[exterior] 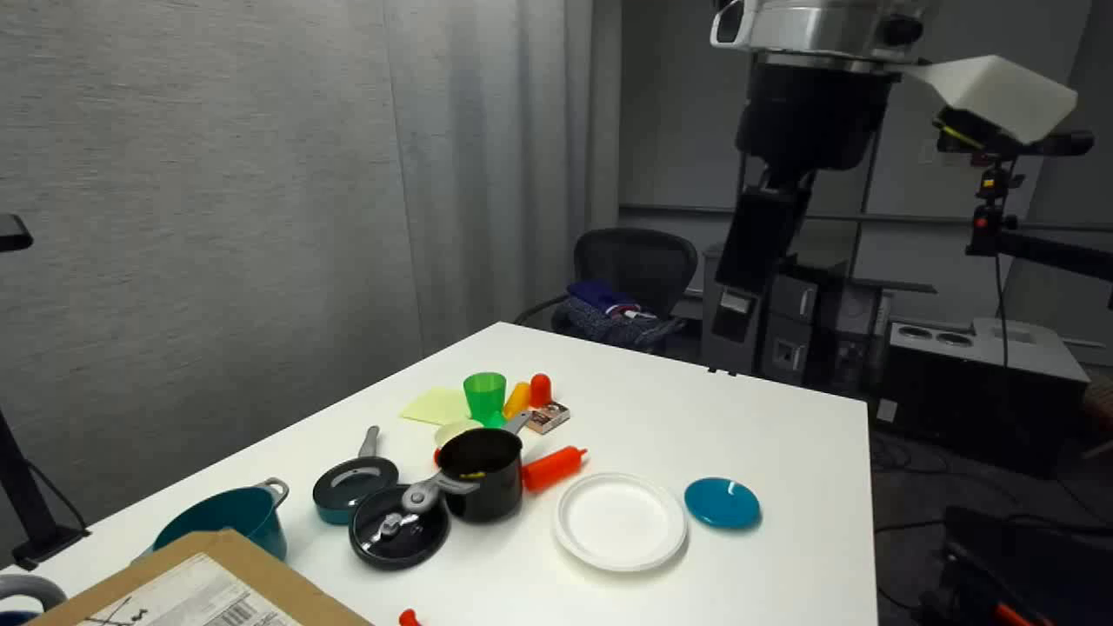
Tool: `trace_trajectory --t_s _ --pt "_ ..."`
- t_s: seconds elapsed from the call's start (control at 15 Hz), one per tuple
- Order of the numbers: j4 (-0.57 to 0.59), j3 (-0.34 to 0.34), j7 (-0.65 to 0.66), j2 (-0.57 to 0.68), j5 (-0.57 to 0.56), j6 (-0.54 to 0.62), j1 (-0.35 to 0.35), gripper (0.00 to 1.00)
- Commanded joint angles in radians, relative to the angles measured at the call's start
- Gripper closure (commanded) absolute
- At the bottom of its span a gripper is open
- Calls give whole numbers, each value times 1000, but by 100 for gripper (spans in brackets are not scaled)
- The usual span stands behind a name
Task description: Pick the stuffed fruits on the tray and put them on the plate
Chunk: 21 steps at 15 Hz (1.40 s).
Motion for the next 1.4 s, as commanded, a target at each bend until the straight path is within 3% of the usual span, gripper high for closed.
trace_trajectory --t_s 0.0,1.0,1.13,1.33 --pt "2 -18 9 3 -12 -4 21 0" --pt "23 -30 -4 13 -1 6 21 0" --pt "76 -57 -26 75 60 -20 36 0" --pt "146 -46 27 229 83 -41 21 0"
